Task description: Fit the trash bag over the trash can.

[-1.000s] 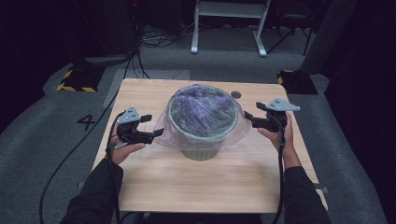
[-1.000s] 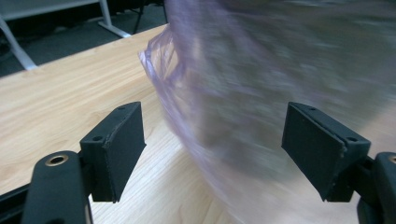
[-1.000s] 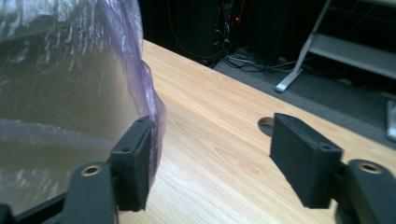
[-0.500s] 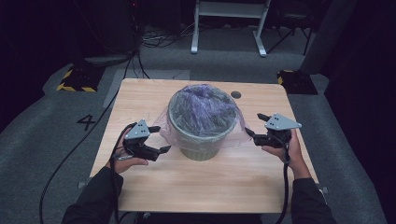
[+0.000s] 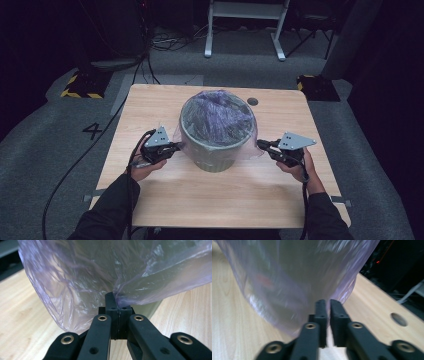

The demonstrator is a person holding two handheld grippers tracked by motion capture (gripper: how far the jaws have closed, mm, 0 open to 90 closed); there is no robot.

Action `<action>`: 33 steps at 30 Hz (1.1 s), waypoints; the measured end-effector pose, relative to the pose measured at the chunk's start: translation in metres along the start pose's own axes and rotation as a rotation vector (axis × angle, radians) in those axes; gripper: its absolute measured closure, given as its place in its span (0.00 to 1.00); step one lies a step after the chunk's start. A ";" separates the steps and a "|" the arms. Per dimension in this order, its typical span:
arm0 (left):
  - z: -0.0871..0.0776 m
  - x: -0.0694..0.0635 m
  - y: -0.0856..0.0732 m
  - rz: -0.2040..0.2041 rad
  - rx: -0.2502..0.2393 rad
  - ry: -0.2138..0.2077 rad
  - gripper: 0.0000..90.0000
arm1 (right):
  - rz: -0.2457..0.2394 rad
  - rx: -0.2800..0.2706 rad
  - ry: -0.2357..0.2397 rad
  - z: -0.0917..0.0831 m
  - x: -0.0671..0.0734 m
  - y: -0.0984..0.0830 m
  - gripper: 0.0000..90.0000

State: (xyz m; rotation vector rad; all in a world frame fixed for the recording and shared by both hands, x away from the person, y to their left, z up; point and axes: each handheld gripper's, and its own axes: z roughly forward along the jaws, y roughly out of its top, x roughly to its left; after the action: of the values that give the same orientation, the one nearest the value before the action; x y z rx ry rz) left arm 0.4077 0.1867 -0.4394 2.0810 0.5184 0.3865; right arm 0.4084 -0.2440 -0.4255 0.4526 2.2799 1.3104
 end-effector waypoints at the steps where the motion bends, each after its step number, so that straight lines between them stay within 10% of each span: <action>1: 0.002 0.000 -0.002 0.000 0.008 0.001 1.00 | 0.001 0.008 0.017 0.002 0.001 -0.003 1.00; 21: 0.028 -0.009 -0.030 0.087 0.231 -0.007 1.00 | 0.079 0.199 -0.001 0.033 0.003 -0.040 1.00; 33: 0.032 0.004 -0.045 -0.014 0.211 -0.017 1.00 | 0.193 0.302 -0.047 0.050 -0.007 -0.057 1.00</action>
State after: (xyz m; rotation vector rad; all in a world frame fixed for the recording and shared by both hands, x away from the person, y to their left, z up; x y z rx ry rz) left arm 0.4162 0.1875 -0.4941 2.2796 0.5845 0.3172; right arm 0.4389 -0.2393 -0.4951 0.8154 2.4520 1.0273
